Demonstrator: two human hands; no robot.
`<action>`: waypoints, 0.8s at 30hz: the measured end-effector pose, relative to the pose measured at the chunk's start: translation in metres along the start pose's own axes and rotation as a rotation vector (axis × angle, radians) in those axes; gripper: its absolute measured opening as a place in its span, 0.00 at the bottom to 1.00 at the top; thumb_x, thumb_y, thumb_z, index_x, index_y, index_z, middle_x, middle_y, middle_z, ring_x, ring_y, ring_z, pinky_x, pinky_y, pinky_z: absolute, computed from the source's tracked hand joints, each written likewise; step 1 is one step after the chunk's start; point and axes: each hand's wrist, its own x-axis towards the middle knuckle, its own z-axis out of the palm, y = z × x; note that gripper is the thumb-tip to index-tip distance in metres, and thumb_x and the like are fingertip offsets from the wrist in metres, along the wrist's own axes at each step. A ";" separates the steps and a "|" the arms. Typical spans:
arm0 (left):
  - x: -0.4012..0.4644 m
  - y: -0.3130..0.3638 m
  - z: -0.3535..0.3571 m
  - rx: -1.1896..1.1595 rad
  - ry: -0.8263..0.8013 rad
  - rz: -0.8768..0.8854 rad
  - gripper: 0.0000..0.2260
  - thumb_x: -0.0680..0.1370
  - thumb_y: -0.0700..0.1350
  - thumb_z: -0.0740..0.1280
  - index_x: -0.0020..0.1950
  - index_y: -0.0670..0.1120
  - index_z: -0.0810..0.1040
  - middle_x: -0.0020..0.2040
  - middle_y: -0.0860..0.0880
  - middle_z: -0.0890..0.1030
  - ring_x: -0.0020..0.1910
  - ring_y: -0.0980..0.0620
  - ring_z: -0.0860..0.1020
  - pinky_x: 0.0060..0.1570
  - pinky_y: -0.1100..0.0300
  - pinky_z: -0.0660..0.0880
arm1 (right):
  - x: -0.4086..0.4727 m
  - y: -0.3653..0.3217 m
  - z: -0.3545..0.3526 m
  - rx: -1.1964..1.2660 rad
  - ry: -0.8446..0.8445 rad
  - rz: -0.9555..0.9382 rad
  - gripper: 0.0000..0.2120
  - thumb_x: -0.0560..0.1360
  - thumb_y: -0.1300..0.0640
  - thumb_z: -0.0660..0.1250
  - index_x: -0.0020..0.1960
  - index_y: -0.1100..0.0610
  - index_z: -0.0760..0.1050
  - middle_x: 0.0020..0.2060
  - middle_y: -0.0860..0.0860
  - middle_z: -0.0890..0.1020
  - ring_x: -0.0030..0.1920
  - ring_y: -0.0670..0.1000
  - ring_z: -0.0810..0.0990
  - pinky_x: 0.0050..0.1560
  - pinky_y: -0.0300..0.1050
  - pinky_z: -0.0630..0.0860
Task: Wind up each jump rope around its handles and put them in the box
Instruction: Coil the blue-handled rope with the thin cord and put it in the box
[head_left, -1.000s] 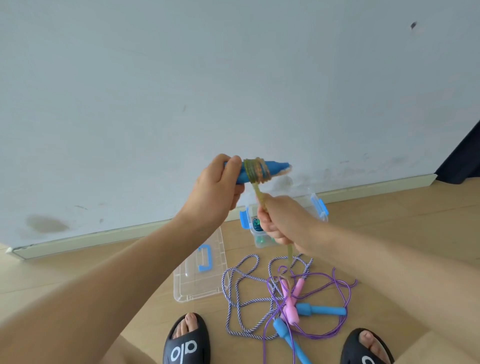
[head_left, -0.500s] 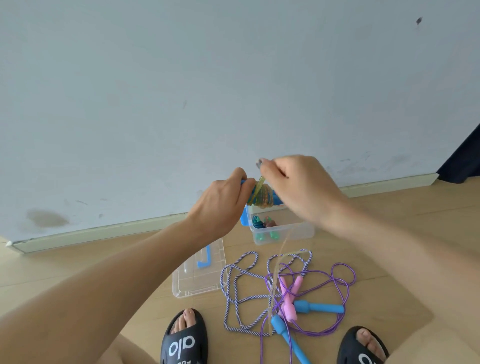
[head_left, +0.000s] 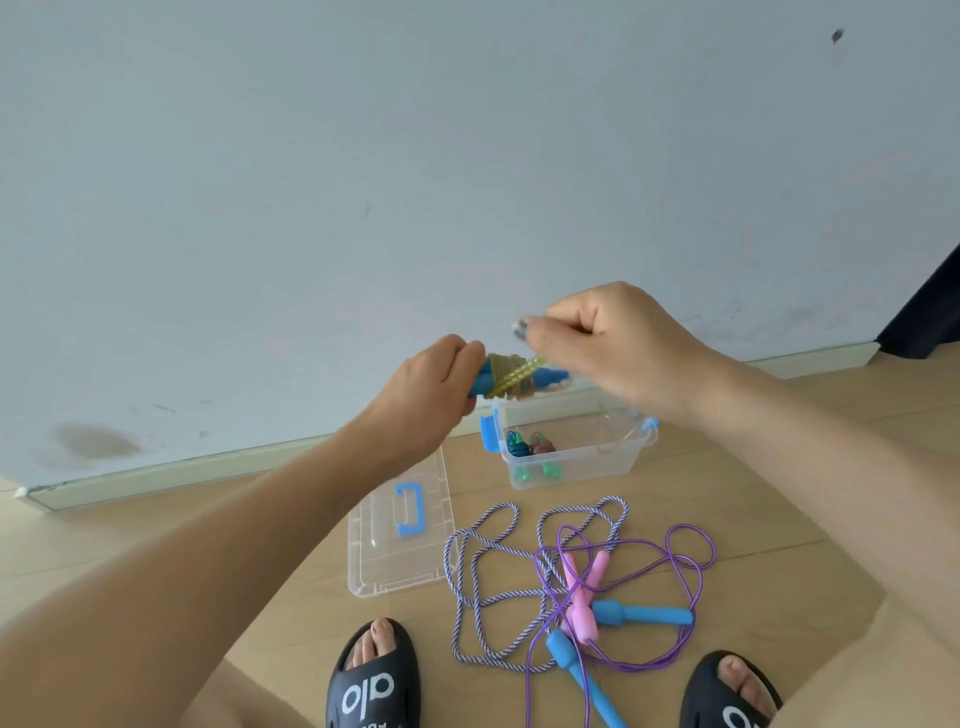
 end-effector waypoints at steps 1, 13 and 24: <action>0.005 -0.004 -0.004 -0.133 0.004 -0.095 0.13 0.82 0.45 0.56 0.37 0.48 0.65 0.29 0.52 0.68 0.27 0.51 0.64 0.30 0.57 0.63 | -0.007 -0.004 0.006 -0.035 -0.039 -0.029 0.25 0.80 0.51 0.65 0.30 0.55 0.56 0.26 0.48 0.57 0.28 0.47 0.55 0.28 0.40 0.53; 0.005 -0.006 -0.006 0.549 -0.036 0.159 0.03 0.79 0.36 0.59 0.51 0.42 0.68 0.42 0.49 0.65 0.40 0.46 0.68 0.37 0.57 0.65 | -0.015 -0.015 0.035 0.003 -0.150 -0.029 0.25 0.80 0.49 0.63 0.30 0.57 0.59 0.25 0.49 0.60 0.28 0.47 0.59 0.29 0.43 0.57; -0.003 0.003 0.003 0.238 0.007 0.232 0.09 0.84 0.48 0.55 0.48 0.45 0.70 0.34 0.46 0.75 0.35 0.41 0.74 0.38 0.45 0.72 | 0.016 0.005 0.001 0.008 0.128 0.108 0.25 0.81 0.48 0.63 0.32 0.60 0.59 0.30 0.55 0.59 0.27 0.47 0.54 0.27 0.41 0.53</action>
